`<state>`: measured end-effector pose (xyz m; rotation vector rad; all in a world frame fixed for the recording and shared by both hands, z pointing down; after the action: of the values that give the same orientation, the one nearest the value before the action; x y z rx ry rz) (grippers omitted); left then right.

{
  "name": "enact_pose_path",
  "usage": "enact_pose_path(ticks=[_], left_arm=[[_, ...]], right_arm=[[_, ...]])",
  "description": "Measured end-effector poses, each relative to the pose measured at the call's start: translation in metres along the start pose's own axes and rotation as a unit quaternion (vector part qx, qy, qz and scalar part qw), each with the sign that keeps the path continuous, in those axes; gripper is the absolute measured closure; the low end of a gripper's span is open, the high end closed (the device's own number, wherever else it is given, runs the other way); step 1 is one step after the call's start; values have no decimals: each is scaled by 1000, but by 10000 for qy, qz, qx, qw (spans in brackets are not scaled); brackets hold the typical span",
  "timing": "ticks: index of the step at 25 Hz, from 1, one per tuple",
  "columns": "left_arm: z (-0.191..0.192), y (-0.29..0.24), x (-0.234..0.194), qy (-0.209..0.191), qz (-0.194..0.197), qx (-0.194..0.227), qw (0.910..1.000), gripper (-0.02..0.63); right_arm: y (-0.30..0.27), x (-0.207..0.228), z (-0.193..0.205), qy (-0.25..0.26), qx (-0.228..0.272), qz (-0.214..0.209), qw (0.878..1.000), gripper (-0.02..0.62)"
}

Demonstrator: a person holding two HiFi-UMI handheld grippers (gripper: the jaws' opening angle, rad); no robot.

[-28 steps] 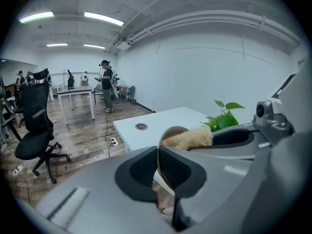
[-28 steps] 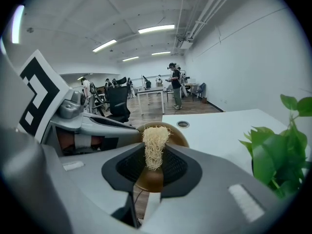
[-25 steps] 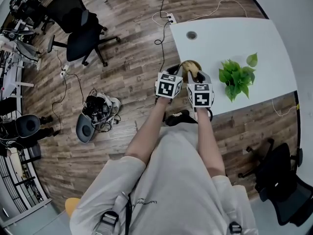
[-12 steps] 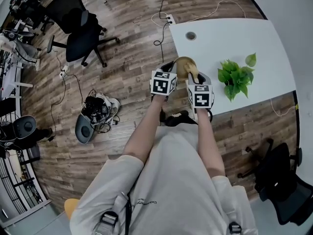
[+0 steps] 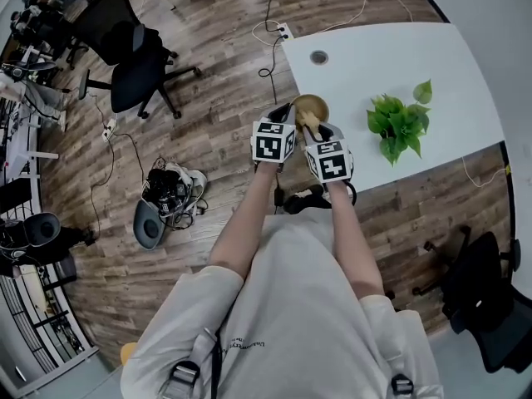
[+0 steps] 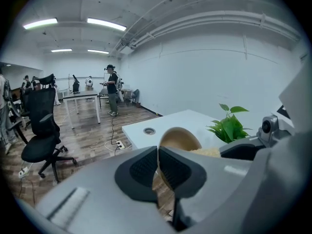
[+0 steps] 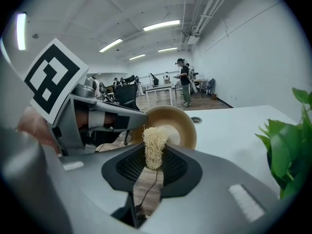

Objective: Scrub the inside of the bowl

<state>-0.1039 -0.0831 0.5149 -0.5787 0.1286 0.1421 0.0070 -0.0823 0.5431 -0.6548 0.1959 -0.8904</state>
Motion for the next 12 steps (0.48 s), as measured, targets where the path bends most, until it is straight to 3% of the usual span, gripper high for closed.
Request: enact_pose_path(ticks=[5,10,12], left_arm=[[7,7,7,-222,149,-170,9995,592],[12,7,-15,-112,-297,-483,9983,593],[11,5,-17,-239,-338,-569,9975,594]], right_arm=[[11,12,-12,-248,375,383,9983,486],[20,15,-16,-335,488,432,9973,486],[23,20,-19,-493,618,509,9956,486]])
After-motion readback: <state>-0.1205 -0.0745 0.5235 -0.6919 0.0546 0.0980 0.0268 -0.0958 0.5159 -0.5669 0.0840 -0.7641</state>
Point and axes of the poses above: the fingertips, and each gripper's own axes: y backward along the fingers, x to its right, z out of its underside, the point moved 6 cm from there along y, backward along the fingers, and after that the axes turned 5 degrees about z, right-handed, at the moved point
